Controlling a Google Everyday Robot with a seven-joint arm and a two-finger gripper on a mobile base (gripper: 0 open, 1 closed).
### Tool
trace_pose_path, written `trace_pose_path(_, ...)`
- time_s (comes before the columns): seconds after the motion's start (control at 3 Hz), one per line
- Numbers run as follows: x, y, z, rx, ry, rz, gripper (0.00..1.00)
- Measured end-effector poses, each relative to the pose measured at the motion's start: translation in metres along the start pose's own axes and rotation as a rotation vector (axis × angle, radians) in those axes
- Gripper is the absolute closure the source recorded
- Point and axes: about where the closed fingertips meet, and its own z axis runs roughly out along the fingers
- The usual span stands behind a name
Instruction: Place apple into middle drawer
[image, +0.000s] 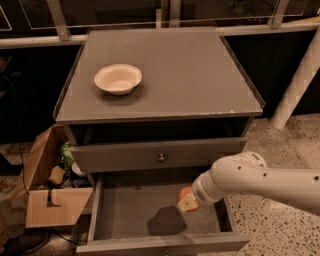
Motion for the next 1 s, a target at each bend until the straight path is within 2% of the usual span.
trace_pose_path(0.33, 0.007, 0.001, 0.009, -0.021, 0.005, 0.041, 1.00)
trace_pose_path(0.67, 0.024, 0.014, 0.041, -0.048, 0.033, 0.066, 1.00)
trace_pose_path(1.0, 0.025, 0.019, 0.078, -0.049, -0.001, 0.110, 1.00)
